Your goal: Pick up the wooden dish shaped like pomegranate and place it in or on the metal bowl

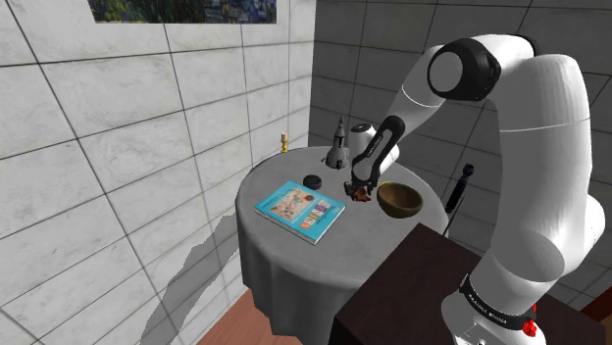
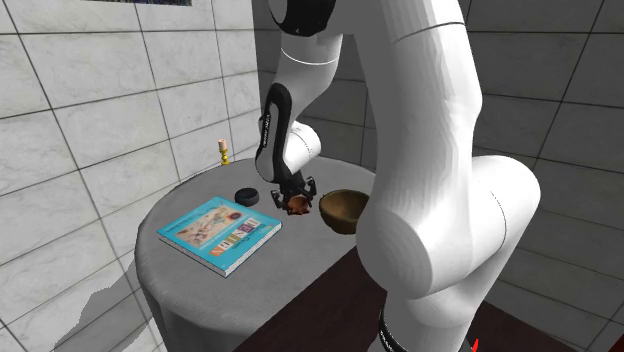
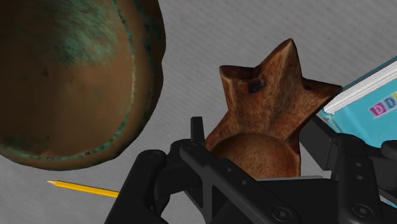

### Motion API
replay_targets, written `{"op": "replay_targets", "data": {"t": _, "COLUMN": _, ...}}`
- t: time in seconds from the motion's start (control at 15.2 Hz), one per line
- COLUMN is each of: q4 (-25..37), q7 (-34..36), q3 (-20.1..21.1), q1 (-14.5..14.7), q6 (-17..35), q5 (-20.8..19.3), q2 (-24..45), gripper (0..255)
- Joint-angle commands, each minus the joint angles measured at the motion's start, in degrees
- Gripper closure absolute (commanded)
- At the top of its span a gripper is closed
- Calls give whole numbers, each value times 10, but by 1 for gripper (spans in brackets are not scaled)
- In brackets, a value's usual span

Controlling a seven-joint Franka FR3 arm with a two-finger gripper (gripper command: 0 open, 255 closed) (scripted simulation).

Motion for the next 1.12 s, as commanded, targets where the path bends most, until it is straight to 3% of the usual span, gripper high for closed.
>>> {"op": "replay_targets", "data": {"t": 0.0, "q4": -3, "q7": -6, "q3": 2, "q1": -2, "q6": -13, "q5": 3, "q2": -16, "gripper": 255}}
{"op": "replay_targets", "data": {"t": 1.06, "q4": -17, "q7": -44, "q3": 14, "q1": -7, "q6": -112, "q5": 25, "q2": -131, "gripper": 255}}
